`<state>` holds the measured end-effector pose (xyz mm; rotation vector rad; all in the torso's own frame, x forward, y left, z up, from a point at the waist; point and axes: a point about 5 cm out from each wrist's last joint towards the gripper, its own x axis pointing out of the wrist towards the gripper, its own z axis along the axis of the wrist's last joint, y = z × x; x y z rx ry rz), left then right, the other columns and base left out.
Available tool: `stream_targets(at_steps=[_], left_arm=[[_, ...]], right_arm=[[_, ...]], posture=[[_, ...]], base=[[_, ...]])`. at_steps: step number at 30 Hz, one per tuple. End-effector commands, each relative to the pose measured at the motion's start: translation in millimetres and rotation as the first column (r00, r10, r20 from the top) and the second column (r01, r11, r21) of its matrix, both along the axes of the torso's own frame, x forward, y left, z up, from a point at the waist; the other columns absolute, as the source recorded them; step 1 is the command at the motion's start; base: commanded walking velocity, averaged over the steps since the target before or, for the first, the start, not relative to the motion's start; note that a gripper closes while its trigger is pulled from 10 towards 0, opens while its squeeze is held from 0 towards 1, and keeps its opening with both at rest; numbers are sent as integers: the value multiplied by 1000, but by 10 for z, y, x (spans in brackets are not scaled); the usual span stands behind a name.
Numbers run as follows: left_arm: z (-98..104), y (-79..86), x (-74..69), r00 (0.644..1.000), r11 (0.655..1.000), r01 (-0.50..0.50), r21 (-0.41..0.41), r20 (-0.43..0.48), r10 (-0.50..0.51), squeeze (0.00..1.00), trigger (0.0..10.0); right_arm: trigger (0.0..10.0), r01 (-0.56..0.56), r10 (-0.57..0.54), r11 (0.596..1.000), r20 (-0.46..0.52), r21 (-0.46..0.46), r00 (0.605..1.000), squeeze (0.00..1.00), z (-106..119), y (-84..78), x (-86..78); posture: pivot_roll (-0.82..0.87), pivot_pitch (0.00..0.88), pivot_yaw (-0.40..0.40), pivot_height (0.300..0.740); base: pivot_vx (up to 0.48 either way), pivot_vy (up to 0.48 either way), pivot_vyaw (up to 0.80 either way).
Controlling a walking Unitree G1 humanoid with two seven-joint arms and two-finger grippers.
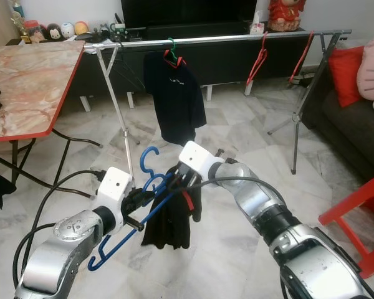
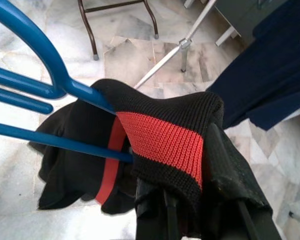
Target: Hang hanger
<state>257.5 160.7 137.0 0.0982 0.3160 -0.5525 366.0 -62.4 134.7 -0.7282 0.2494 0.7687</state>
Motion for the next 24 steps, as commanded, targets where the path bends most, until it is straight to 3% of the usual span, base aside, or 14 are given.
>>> stream_targets(at_steps=[1, 6, 8, 10, 17, 24], left_arm=[[19, 5, -20, 1000, 999, 24, -22, 8, -24, 0, 10000], [6, 11, -21, 999, 999, 32, -23, 9, -32, 0, 10000], [-166, 61, -97, 995, 998, 56, -10, -81, -57, 0, 10000], [-194, 70, -110, 994, 998, 62, -1, -94, -62, 0, 10000], [-241, 83, -184, 988, 995, 99, 21, -119, -96, 0, 10000], [-217, 149, -90, 998, 1000, -2, 26, -68, 4, 0, 10000]], right_arm=[[10000, -51, 50, 999, 35, 8, 998, 0, 88, 68, -14], [10000, -56, 56, 998, 32, 3, 998, 0, 95, 54, -29], [10000, -145, 152, 987, 123, -66, 981, 0, 226, -37, 4], [10000, -156, 165, 985, 137, -75, 977, 0, 245, -44, 7], [10000, -90, 125, 979, 192, -182, 973, 0, 263, -189, 109], [10000, -163, 183, 976, 139, -144, 973, 0, 197, -72, 13]], posture=[[-82, 0, -5, 740], [-82, 0, -5, 740], [-84, 0, 0, 740], [-84, 0, 0, 740], [-84, 0, 3, 740], [-84, 0, 6, 740]], base=[[0, 0, 0], [0, 0, 0], [0, 0, 0], [0, 0, 0], [0, 0, 0], [0, 0, 0]])
